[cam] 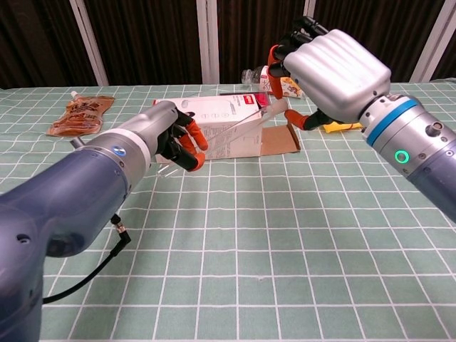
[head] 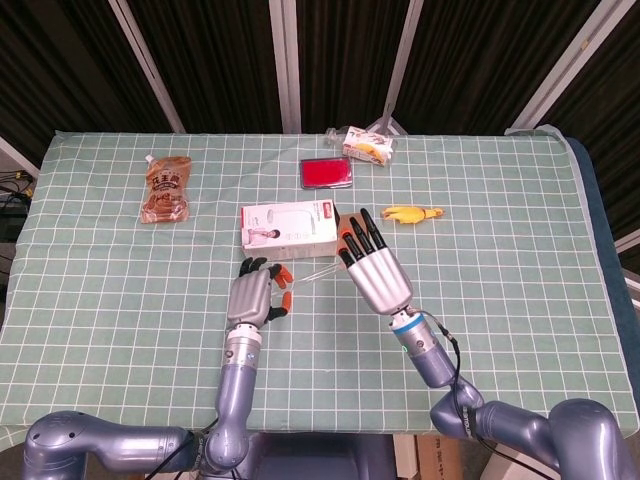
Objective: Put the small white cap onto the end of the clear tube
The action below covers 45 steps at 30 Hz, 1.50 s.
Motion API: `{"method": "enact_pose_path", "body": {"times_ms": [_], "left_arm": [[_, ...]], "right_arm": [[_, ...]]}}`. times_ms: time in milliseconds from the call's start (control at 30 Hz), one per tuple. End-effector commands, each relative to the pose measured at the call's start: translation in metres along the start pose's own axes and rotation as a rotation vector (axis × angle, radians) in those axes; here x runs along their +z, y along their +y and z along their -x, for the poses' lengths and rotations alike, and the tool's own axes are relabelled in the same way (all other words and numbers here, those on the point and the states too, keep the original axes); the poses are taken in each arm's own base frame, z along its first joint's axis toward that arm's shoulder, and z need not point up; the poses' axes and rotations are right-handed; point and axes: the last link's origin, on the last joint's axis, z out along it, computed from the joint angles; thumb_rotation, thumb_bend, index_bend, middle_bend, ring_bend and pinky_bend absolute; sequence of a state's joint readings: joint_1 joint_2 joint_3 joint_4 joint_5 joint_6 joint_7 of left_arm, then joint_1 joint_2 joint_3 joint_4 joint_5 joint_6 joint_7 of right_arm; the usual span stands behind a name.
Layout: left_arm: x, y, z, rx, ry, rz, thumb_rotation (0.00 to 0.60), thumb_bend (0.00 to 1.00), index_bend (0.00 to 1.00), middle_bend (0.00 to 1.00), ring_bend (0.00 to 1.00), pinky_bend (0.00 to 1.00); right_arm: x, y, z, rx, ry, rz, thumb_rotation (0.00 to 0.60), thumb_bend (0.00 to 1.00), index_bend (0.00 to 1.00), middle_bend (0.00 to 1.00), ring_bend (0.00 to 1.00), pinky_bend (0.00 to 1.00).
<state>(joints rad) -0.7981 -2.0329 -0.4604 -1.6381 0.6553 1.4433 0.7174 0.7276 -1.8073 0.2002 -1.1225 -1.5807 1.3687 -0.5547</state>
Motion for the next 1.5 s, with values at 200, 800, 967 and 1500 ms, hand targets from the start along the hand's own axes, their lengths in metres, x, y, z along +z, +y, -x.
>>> {"method": "enact_pose_path", "body": {"times_ms": [200,800,967,1500], "left_arm": [[0.001,0.001,0.001,-0.002,-0.001,-0.005,0.6,0.71,0.51,0.53,0.13,0.02],[0.001,0.005,0.001,-0.009,0.008,0.014,0.6,0.71,0.51,0.54,0.13,0.02],[0.001,0.004,0.0,0.003,0.015,0.021,0.6,0.71,0.51,0.53,0.13,0.02],[-0.006,-0.015,0.005,0.151,0.034,0.088,0.6,0.71,0.51,0.54,0.13,0.02]], "right_arm": [[-0.001,-0.002,-0.001,0.008,0.003,-0.003,0.6,0.46,0.58,0.29,0.15,0.0],[-0.002,-0.005,-0.003,0.019,0.002,-0.005,0.6,0.46,0.55,0.28,0.12,0.0],[-0.003,-0.002,0.0,-0.015,-0.024,0.011,0.6,0.46,0.14,0.11,0.01,0.0],[-0.014,0.016,-0.009,-0.01,-0.038,0.079,0.6,0.46,0.0,0.0,0.0,0.0]]}}
